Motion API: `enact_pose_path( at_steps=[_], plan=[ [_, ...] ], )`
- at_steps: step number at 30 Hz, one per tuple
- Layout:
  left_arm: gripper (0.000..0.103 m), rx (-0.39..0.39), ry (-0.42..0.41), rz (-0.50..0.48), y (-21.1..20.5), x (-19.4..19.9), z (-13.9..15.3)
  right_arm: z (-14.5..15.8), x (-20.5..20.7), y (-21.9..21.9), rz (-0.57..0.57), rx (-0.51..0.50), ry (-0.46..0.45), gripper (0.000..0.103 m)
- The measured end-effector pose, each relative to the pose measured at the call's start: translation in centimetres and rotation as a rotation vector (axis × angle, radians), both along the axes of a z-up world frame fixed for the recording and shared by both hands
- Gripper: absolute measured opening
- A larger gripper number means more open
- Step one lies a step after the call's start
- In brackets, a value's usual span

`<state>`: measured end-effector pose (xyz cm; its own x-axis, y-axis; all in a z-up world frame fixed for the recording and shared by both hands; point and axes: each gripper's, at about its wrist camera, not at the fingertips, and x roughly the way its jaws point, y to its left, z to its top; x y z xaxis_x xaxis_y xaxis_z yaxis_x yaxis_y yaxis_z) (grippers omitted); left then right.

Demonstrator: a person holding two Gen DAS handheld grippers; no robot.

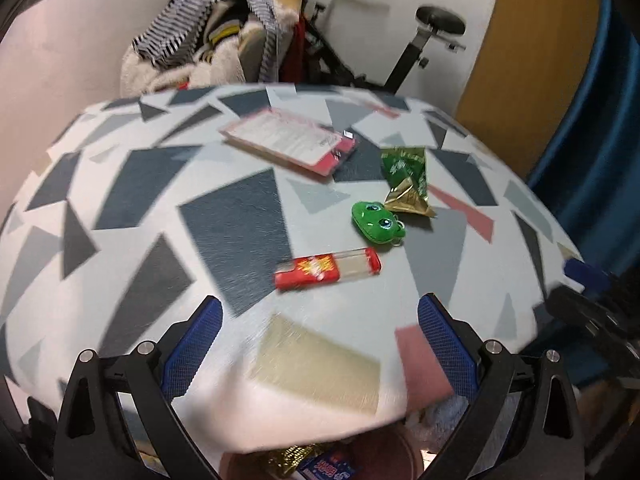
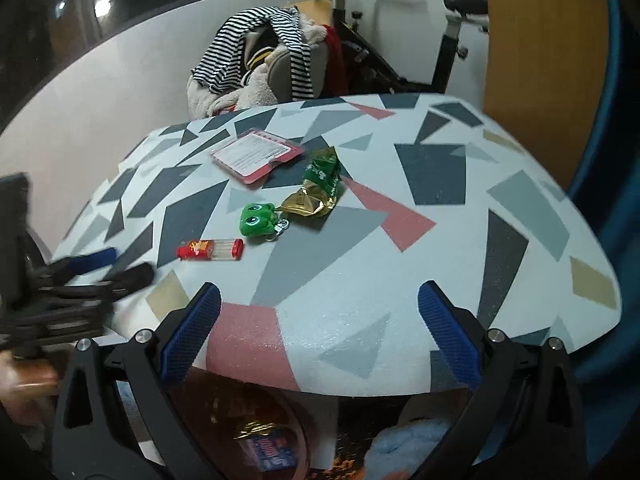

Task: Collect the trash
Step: 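Move both tools back toward the remaining trash on the table, then grasp the red lighter with the left gripper while the right gripper grasps the green frog toy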

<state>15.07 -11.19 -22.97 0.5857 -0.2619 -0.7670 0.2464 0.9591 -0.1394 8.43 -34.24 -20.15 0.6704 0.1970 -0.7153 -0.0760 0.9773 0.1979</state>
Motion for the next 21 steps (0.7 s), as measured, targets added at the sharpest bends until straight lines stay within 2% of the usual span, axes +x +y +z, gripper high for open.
enact_pose_path(
  at_steps=[3, 6, 12, 18, 20, 21],
  plan=[
    [0.096, 0.016, 0.036, 0.023, -1.3, 1.9, -1.2, -0.2, 0.5, -0.8, -0.043, -0.044, 0.011, 0.097],
    [0.096, 0.030, 0.054, 0.060, -1.9, 3.4, -1.9, -0.7, 0.7, -1.6, -0.058, -0.030, 0.030, 0.097],
    [0.096, 0.145, 0.076, 0.131, -3.2, 5.3, -3.3, -1.5, 1.1, -2.8, -0.081, 0.010, 0.048, 0.097],
    [0.097, 0.152, 0.084, 0.115, -3.6, 5.6, -4.0, -1.8, 0.9, -2.8, -0.079, -0.003, 0.039, 0.097],
    [0.090, 0.142, 0.072, 0.117, -3.4, 5.3, -3.9, -1.7, 0.9, -2.6, -0.075, -0.019, 0.037, 0.097],
    [0.083, 0.139, 0.064, 0.118, -3.1, 5.2, -3.7, -1.7, 0.9, -2.4, -0.068, -0.032, 0.037, 0.097]
  ],
)
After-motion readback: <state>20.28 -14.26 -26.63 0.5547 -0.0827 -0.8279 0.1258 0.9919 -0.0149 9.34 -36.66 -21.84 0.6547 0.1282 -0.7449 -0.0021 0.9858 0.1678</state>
